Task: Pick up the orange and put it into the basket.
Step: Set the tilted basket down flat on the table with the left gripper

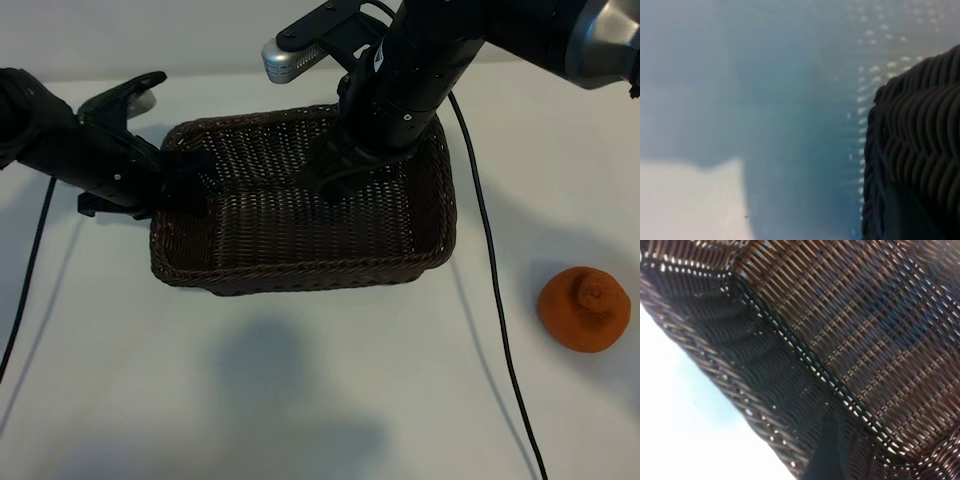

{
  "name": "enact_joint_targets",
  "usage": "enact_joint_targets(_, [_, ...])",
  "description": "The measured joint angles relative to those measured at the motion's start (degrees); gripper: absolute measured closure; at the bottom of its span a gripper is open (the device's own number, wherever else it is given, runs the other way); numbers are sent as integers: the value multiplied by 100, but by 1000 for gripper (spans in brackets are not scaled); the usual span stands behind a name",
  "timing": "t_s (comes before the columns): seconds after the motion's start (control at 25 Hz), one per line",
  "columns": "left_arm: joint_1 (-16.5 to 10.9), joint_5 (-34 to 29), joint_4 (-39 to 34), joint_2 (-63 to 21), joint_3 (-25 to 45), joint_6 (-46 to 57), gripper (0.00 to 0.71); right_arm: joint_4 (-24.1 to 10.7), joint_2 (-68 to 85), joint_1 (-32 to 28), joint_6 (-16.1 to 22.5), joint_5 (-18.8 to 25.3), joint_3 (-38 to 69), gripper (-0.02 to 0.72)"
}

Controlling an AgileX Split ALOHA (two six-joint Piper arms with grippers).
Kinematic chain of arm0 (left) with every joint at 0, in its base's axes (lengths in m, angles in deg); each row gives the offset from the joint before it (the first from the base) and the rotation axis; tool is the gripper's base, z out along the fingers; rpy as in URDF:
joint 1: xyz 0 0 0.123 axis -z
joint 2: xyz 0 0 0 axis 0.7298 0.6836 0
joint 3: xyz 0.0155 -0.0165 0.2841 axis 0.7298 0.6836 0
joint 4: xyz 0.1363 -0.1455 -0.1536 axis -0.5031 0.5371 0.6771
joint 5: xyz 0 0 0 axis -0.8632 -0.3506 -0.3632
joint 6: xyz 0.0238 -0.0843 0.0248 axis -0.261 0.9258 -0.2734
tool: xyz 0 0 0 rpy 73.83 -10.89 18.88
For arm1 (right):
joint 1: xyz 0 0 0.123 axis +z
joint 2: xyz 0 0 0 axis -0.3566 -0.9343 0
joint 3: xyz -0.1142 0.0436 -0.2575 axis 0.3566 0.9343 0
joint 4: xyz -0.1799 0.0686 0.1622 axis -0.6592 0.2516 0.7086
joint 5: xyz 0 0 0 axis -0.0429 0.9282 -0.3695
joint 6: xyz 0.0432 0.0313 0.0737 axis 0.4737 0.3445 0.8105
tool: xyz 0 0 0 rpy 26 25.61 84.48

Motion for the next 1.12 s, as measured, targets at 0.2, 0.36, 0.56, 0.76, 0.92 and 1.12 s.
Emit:
enact_joint_targets(0.2, [0,-70,-8,134,-131,29,561,0,0,0,0,-17,0,108])
enact_joint_targets(0.36, [0,-70,-8,141,-142,3,561,0,0,0,0,-44,0,108])
enact_joint_targets(0.56, [0,-136,-8,142,-142,-15,561,0,0,0,0,-44,0,108])
enact_joint_targets(0.76, [0,-204,-11,142,-142,-15,561,0,0,0,0,-44,0,108])
enact_joint_targets(0.92, [0,-311,-11,142,-142,-15,535,0,0,0,0,-44,0,108])
enact_joint_targets(1.12, [0,-466,87,142,-149,-10,266,6,0,0,0,-44,0,108])
